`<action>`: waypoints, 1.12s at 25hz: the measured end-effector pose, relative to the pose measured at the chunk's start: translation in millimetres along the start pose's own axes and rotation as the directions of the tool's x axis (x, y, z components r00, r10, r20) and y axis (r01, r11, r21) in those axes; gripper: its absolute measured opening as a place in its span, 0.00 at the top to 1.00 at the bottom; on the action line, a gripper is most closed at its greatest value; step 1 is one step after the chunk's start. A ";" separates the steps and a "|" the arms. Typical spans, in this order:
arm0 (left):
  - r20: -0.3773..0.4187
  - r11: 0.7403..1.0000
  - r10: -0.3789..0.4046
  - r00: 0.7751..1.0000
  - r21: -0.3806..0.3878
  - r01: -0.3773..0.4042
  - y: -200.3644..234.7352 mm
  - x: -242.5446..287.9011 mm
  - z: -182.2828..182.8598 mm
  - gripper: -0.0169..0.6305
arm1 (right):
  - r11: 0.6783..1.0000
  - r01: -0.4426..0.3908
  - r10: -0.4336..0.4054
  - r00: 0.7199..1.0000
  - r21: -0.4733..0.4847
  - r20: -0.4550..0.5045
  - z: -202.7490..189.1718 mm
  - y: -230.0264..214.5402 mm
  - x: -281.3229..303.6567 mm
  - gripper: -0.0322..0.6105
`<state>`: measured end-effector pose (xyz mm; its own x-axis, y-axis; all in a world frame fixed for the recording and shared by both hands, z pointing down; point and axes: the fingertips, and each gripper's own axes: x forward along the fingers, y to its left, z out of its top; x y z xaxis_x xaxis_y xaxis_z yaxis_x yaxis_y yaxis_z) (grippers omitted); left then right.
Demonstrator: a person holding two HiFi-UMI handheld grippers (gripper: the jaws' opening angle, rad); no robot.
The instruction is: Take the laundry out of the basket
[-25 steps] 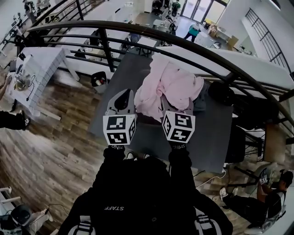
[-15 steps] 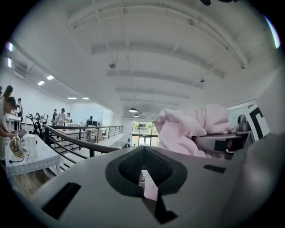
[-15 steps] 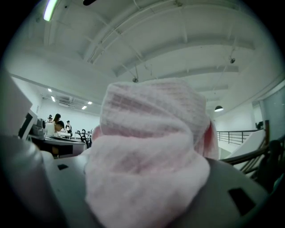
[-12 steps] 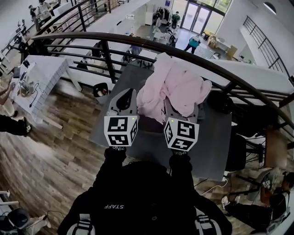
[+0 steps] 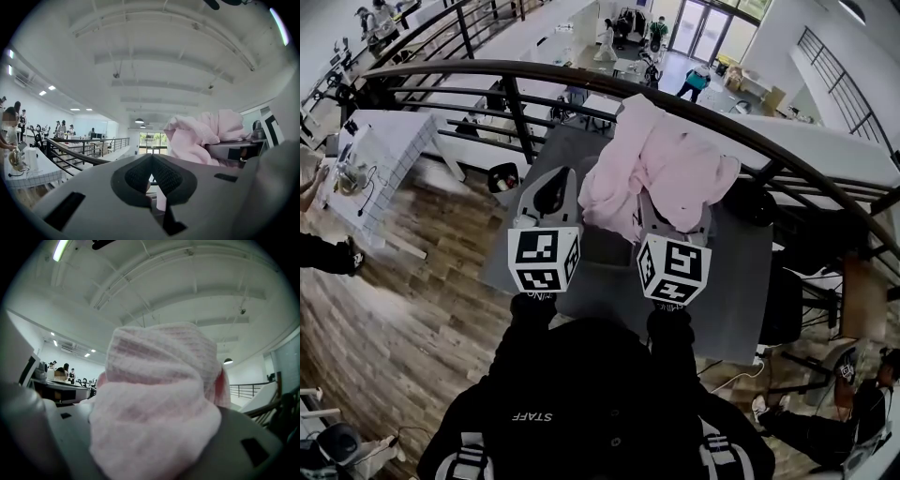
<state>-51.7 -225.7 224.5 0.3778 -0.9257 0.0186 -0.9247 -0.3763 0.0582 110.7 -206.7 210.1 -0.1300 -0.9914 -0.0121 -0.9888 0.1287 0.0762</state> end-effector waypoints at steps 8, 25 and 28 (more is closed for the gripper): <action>-0.004 1.000 -0.005 1.000 0.011 0.005 -2.0 6.2 0.2 0.97 | 1.000 0.003 -0.003 1.000 -0.016 0.006 3.3 -2.7 2.6 0.46; -0.008 1.000 0.010 1.000 0.018 -0.010 4.4 9.0 -2.1 0.97 | 0.999 0.006 -0.006 1.000 -0.038 0.009 3.4 -3.3 6.0 0.46; -0.009 1.000 0.014 1.000 0.016 -0.014 5.1 9.5 -3.5 0.97 | 0.999 0.003 -0.002 1.000 -0.036 0.013 3.0 -2.5 6.2 0.46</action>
<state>-52.6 -236.3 228.5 0.3653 -0.9304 0.0283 -0.9304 -0.3641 0.0419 112.1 -213.2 206.8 -0.1285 -0.9914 -0.0253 -0.9858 0.1249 0.1118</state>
